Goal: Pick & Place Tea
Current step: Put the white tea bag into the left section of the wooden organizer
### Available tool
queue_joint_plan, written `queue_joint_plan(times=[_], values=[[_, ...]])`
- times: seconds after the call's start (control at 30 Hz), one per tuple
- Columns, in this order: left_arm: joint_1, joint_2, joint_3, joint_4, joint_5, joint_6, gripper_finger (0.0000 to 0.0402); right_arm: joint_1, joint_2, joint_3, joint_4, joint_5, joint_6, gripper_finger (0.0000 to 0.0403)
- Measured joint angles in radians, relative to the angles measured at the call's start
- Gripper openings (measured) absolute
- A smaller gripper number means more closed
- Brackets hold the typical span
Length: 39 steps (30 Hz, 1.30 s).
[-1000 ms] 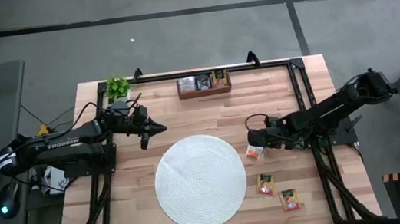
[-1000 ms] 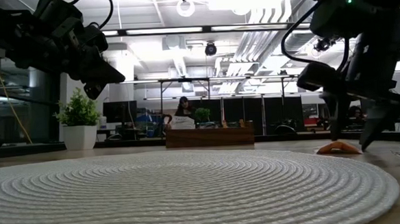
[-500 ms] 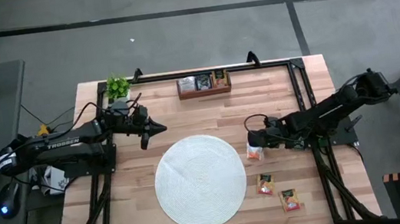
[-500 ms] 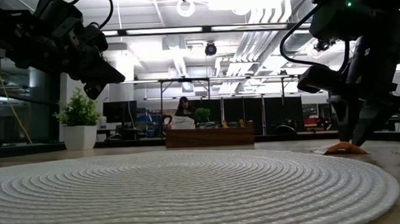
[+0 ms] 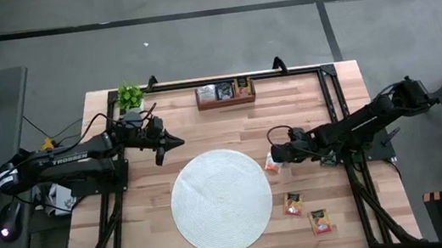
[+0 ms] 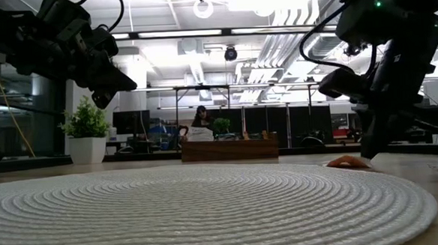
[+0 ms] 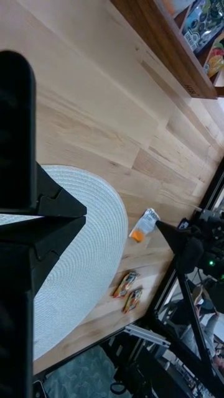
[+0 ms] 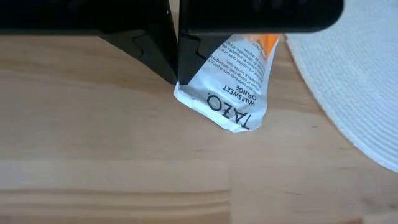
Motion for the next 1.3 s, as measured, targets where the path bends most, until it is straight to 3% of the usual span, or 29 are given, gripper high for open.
queue_joint_plan(times=[0.53,0.93,1.3], values=[[0.000,0.000,0.000,0.000,0.000,0.000,0.0000,0.001,-0.077,0.054,-0.019,0.147,-0.153,0.0000],[0.000,0.000,0.000,0.001,0.000,0.000,0.0000,-0.010,-0.078,0.169,-0.023,0.330,-0.481,0.0000],[0.000,0.000,0.000,0.001,0.000,0.000,0.0000,-0.157,-0.078,0.256,0.023,0.305,-0.771,0.0000]])
